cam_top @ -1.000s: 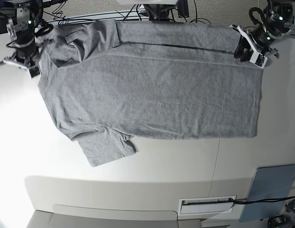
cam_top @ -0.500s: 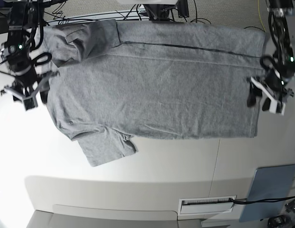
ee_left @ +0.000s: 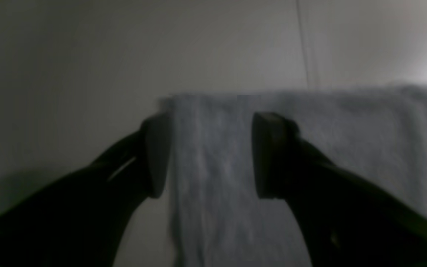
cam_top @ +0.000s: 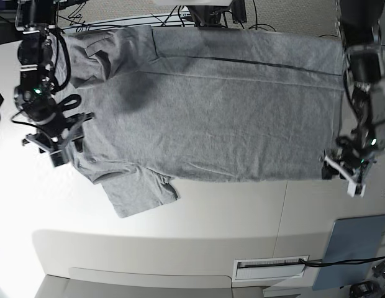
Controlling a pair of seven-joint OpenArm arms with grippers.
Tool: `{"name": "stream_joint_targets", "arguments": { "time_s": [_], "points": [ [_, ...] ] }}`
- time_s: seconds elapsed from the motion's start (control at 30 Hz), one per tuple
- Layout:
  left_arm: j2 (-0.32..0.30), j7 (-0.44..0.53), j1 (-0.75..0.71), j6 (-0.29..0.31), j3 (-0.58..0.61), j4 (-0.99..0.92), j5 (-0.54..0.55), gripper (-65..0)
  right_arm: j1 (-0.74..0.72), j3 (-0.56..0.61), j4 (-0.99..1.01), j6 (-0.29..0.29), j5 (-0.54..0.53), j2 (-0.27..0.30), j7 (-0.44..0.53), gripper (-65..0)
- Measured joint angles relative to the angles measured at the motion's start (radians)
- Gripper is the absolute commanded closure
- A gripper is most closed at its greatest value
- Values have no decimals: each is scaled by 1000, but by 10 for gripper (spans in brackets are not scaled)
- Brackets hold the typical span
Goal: Fold the T-shirt properly
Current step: 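Reach both grippers across to the opposite side edge of the shirt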
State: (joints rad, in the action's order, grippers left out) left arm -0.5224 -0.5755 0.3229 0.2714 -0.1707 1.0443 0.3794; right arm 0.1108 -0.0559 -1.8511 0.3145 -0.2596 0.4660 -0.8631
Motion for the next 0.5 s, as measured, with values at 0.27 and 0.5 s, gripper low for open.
{"name": "stream_joint_targets", "arguments": {
  "time_s": [0.27,0.5],
  "points": [
    [-1,6,210,-53,84,-314,-55,-350,-14,23,0,0,1,-2,-6,-271],
    [-4,57,276,40,84,-521,-61,-350,-14,23,0,0,8,-1,-19,-271]
  ]
}}
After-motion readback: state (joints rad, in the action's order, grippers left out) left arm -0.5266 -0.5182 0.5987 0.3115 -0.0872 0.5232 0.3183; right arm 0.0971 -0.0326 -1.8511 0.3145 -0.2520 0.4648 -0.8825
